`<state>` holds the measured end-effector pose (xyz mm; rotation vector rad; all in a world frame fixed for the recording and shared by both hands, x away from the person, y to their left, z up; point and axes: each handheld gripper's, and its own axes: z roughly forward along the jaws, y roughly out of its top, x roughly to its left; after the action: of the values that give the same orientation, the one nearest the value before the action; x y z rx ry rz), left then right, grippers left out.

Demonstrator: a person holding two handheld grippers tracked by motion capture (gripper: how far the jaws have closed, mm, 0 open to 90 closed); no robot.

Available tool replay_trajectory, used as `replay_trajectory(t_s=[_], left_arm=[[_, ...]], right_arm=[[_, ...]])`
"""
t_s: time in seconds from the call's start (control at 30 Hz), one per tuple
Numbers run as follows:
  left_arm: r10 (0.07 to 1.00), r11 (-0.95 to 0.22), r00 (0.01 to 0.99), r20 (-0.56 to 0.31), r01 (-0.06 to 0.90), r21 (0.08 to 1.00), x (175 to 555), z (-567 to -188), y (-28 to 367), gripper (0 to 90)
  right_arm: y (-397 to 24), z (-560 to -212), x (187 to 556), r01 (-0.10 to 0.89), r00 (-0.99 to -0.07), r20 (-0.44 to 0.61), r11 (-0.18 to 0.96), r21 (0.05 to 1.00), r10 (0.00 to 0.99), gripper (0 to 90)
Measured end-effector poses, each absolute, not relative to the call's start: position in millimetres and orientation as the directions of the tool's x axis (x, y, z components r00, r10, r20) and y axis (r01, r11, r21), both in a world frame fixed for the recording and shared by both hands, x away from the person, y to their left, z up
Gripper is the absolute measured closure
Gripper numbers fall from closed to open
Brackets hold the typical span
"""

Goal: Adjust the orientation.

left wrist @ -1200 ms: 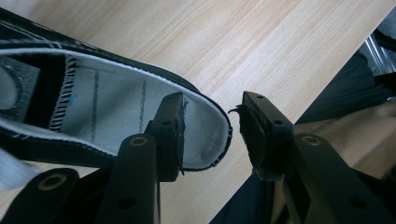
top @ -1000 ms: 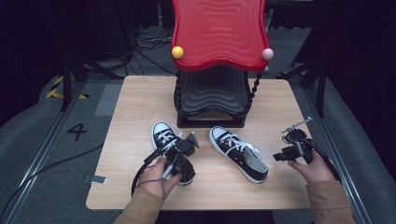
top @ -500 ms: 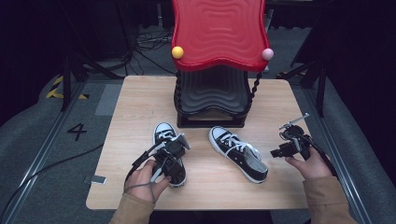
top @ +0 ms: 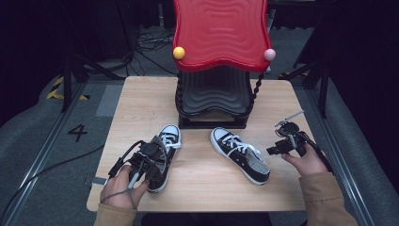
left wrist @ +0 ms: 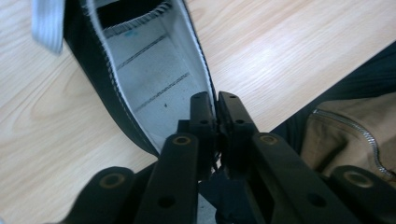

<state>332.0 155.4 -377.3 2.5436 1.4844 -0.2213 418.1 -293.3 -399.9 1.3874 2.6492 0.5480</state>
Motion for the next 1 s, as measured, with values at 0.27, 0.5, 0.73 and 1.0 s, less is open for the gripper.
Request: replay_trajectory(t_s=[0.27,0.5,0.73,1.0], left_arm=[[0.869,-0.418,0.436,-0.235,0.9,0.126,335.2,-375.3,170.5,80.6],[0.856,-0.425,0.456,-0.243,0.889,0.17,339.3,-379.8,165.4,60.1],[0.859,-0.41,0.445,-0.252,0.894,0.181,347.2,-394.7,167.7,43.0],[0.861,-0.394,0.424,-0.281,0.905,0.159,354.7,-414.1,162.8,51.8]], right_arm=[[-293.9,-403.2,418.8,0.78,-0.578,0.084,0.519,0.349,0.812,46.3],[-298.4,-404.7,418.5,0.786,-0.57,0.09,0.51,0.35,0.817,46.1],[-300.5,-407.3,418.3,0.79,-0.566,0.093,0.507,0.345,0.819,46.0],[-298.4,-410.4,418.9,0.791,-0.568,0.094,0.511,0.336,0.818,45.8]])
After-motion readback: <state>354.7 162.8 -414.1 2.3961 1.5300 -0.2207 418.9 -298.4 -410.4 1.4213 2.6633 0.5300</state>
